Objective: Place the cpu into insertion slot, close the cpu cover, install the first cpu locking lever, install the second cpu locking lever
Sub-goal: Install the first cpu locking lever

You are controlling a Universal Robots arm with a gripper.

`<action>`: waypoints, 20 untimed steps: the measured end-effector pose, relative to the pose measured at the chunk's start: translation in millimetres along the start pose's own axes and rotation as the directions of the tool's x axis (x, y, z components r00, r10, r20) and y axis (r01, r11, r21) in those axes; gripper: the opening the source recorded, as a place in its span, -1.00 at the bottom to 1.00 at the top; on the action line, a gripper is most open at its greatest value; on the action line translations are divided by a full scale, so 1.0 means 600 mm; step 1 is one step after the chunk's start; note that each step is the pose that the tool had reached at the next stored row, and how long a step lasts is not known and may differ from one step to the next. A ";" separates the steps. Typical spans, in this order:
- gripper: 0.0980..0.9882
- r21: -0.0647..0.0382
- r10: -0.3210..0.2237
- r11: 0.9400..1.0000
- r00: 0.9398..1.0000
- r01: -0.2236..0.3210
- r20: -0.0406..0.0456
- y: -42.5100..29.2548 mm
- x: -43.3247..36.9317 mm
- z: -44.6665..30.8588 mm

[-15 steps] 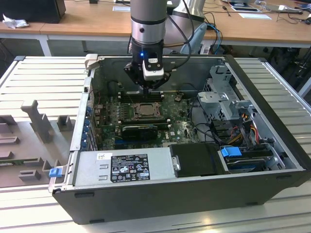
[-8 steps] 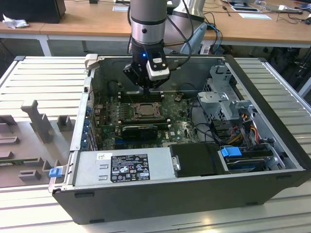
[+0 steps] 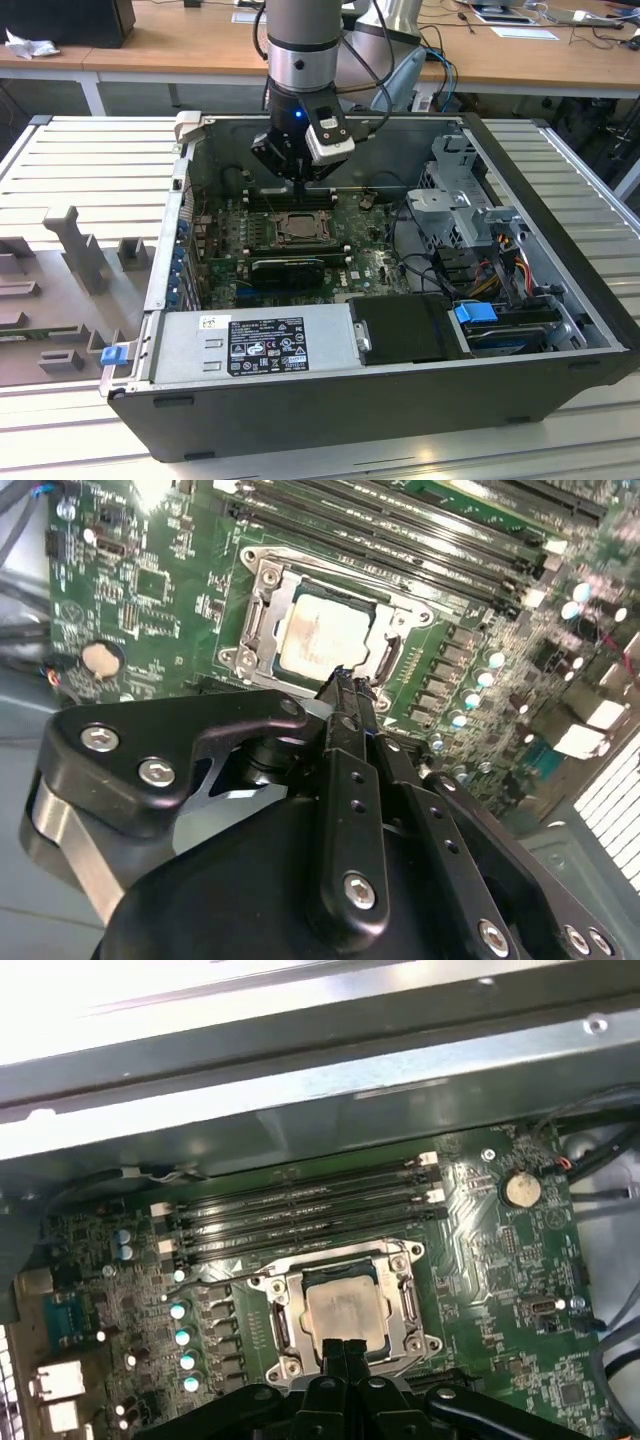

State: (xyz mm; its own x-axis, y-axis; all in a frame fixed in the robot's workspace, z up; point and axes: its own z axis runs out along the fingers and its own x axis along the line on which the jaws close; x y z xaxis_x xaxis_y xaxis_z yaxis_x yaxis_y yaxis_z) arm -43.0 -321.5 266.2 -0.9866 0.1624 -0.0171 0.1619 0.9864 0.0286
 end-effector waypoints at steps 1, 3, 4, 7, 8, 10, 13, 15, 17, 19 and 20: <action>-0.98 -0.001 -0.029 1.000 1.000 0.029 -0.001 0.000 0.000 0.000; -0.98 -0.001 -0.071 0.997 0.997 0.071 -0.002 0.000 0.000 0.000; -0.98 -0.002 -0.109 0.994 0.994 0.109 -0.003 0.000 0.000 0.000; -0.98 -0.004 -0.183 0.983 0.983 0.183 -0.005 -0.001 0.004 0.001; -0.98 -0.005 -0.184 0.983 0.983 0.184 -0.005 -0.002 0.009 0.001; -0.98 -0.007 -0.184 0.983 0.983 0.184 -0.005 -0.005 0.028 0.001; -0.98 -0.009 -0.184 0.983 0.983 0.184 -0.005 -0.010 0.063 0.003; -0.98 -0.009 -0.184 0.983 0.983 0.184 -0.005 -0.013 0.081 0.004; -0.98 -0.009 -0.184 0.983 0.983 0.184 -0.005 -0.013 0.091 0.005; -0.98 -0.009 -0.184 0.983 0.983 0.184 -0.005 -0.011 0.103 0.005; -0.98 -0.009 -0.184 0.983 0.983 0.183 -0.005 -0.010 0.105 0.006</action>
State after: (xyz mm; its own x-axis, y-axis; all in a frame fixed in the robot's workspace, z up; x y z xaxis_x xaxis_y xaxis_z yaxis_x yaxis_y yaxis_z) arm -106.4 -317.2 261.4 -0.9996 -0.0215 -0.0173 -0.0221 0.9992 0.0339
